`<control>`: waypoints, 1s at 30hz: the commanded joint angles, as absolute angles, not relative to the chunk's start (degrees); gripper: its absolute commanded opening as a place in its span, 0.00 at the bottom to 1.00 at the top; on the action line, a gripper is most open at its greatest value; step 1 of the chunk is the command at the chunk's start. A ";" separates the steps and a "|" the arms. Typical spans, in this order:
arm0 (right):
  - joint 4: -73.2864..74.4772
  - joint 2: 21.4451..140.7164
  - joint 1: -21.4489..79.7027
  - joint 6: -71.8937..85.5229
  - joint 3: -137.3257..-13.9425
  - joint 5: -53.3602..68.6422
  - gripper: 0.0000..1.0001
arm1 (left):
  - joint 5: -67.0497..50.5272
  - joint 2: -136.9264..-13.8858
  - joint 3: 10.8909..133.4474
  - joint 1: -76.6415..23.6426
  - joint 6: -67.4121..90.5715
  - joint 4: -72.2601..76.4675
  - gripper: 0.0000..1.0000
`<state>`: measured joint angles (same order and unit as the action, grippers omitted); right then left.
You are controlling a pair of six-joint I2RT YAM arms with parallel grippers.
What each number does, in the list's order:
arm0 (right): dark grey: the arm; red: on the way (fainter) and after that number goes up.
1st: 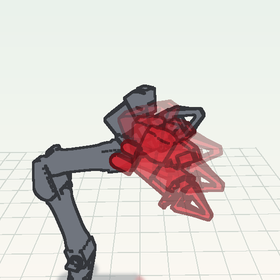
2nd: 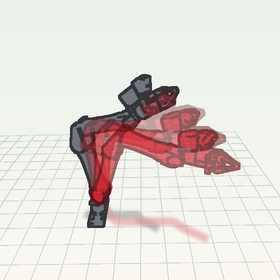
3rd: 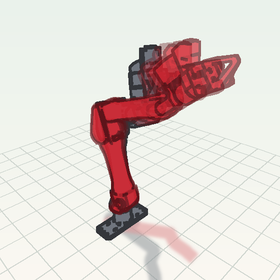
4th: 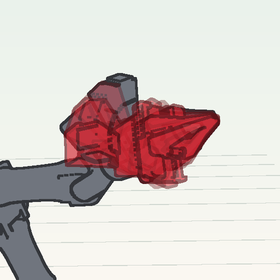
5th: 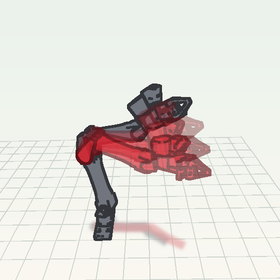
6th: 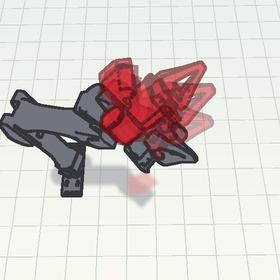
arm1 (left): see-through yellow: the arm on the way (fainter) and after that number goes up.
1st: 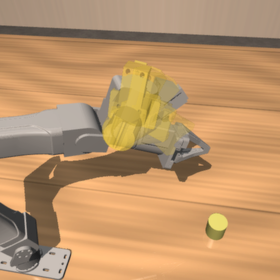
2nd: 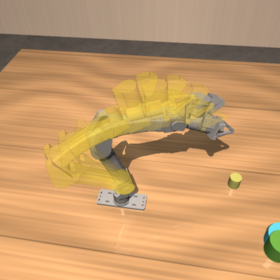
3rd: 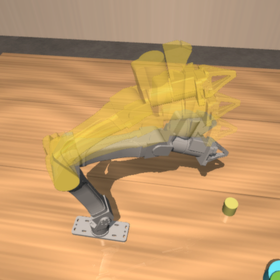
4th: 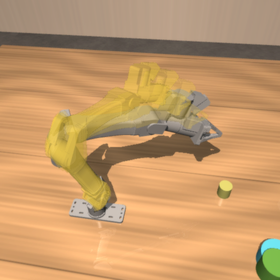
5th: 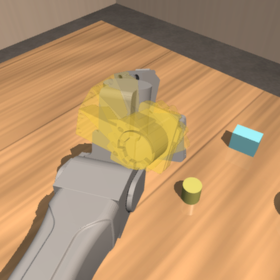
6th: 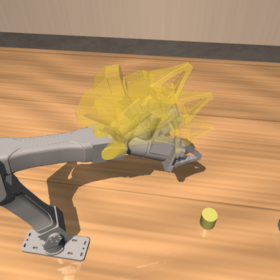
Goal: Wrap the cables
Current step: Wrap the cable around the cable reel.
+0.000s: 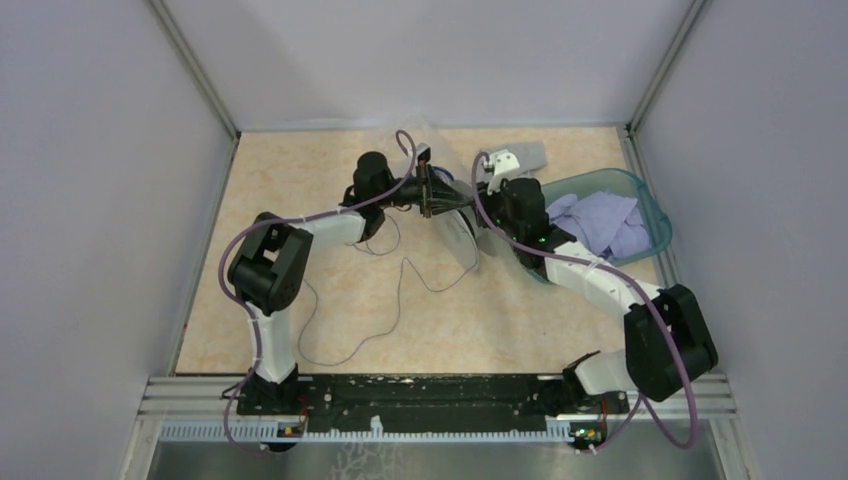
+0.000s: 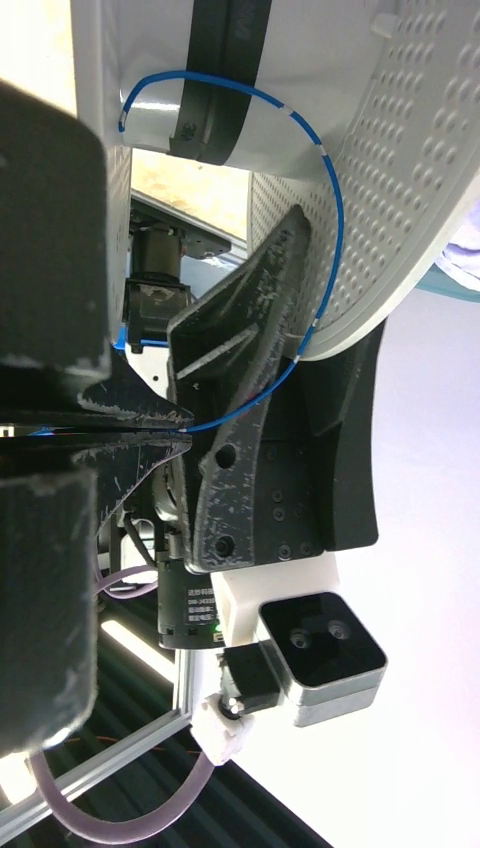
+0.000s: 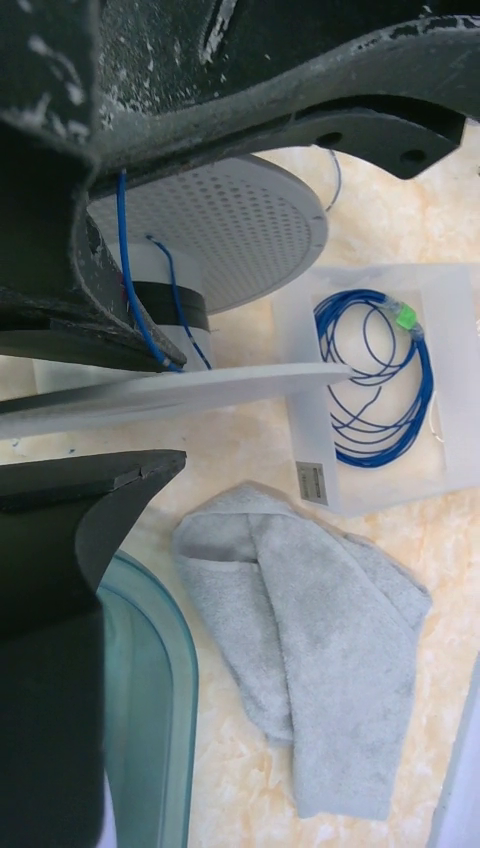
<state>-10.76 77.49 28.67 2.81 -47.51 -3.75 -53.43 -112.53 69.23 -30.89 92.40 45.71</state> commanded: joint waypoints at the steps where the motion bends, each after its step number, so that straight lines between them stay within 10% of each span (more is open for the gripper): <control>1: -15.17 74.36 26.38 4.64 -47.31 -0.49 0.35 | -53.79 -112.61 68.87 -31.29 94.52 50.02 0.00; 30: -25.18 74.14 24.16 6.45 -42.14 7.75 0.37 | -53.32 -114.64 67.08 -31.42 96.97 52.25 0.00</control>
<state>-20.40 75.37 24.47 6.13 -42.37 7.38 -53.39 -113.60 67.53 -31.05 96.64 50.06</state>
